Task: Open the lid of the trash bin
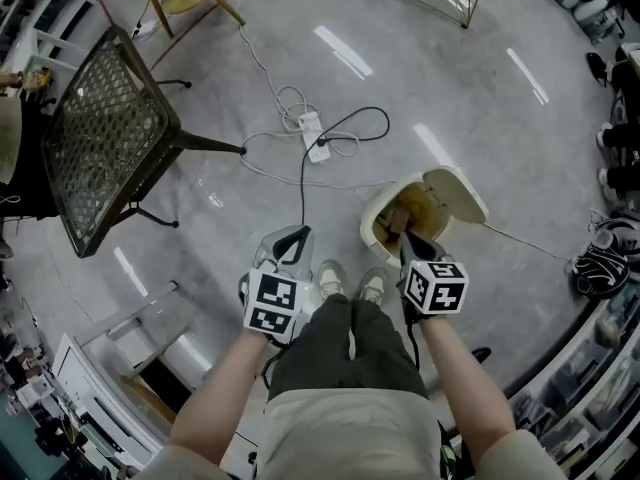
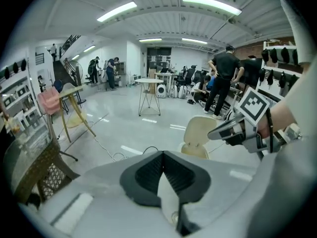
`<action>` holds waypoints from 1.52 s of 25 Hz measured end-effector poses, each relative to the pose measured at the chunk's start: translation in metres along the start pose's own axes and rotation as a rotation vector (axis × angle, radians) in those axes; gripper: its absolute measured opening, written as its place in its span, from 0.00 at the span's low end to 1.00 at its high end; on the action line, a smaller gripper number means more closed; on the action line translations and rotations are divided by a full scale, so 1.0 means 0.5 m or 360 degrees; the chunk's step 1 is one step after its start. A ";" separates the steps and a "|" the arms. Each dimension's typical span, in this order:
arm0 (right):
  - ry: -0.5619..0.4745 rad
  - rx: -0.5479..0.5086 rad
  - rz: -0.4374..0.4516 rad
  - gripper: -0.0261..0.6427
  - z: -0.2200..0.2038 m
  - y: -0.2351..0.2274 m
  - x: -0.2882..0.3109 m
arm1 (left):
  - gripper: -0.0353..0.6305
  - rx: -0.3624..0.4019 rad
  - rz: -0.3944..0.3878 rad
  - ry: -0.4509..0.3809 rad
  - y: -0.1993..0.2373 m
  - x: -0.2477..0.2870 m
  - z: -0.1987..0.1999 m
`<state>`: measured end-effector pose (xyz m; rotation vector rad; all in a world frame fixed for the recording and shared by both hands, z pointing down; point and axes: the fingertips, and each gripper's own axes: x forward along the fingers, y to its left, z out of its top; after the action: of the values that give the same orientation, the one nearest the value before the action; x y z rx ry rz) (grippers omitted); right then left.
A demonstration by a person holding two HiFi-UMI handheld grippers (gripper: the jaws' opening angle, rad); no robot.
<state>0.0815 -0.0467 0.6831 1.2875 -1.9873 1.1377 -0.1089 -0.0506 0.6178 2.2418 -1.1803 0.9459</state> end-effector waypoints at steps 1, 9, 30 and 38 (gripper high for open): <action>-0.0051 0.0000 0.0014 0.04 0.035 0.013 -0.030 | 0.06 0.0014 0.0007 -0.0024 0.001 -0.016 0.028; -0.0418 -0.0140 0.0177 0.04 0.248 0.153 -0.277 | 0.06 0.0112 0.0061 -0.0269 -0.018 -0.158 0.244; -0.1118 -0.0685 0.0382 0.04 0.432 0.398 -0.817 | 0.06 0.0400 0.0140 -0.0963 -0.181 -0.605 0.584; -0.1227 -0.0848 0.0263 0.04 0.445 0.421 -0.874 | 0.06 0.0376 0.0114 -0.0989 -0.206 -0.643 0.585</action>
<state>0.0800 0.0153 0.1530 1.3864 -2.7215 0.0884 -0.0448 -0.0084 0.1775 2.8162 -1.4660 0.4259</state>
